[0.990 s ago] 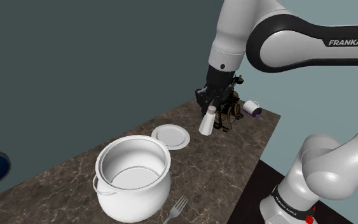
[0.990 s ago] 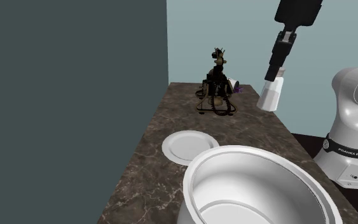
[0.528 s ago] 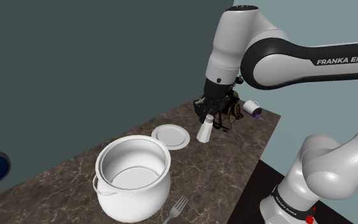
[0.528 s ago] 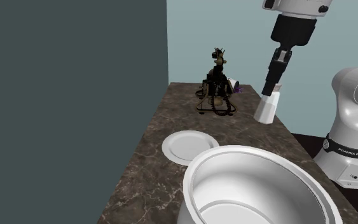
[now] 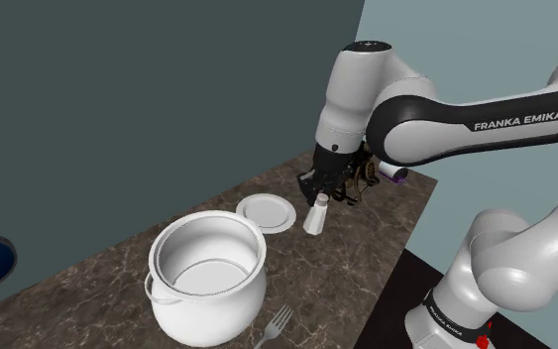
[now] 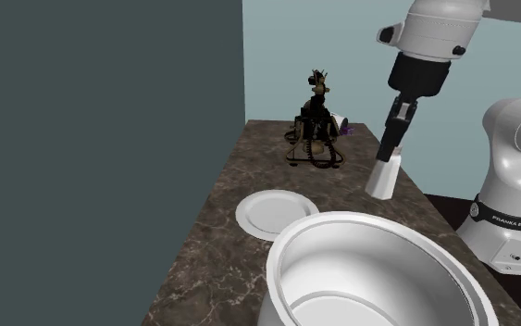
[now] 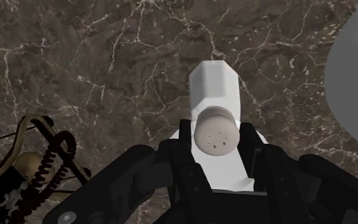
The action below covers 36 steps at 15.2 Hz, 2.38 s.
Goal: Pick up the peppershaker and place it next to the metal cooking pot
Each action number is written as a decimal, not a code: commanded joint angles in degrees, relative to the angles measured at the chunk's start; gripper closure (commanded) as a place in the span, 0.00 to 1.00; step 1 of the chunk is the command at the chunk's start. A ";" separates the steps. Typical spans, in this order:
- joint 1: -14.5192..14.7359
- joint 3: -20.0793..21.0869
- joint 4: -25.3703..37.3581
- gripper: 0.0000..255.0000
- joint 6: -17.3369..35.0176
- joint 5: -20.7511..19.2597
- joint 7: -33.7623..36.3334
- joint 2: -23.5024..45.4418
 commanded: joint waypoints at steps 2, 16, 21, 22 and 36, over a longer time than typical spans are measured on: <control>0.06 0.31 -2.08 1.00 2.45 0.06 0.35 0.36; -0.38 2.23 -9.82 1.00 14.54 -0.44 2.55 4.88; -0.76 2.94 -11.68 1.00 18.37 -0.92 3.45 6.93; -0.76 2.94 -11.67 1.00 18.38 -0.93 3.45 6.94; 0.00 2.44 -9.57 0.00 13.67 -0.12 2.83 4.28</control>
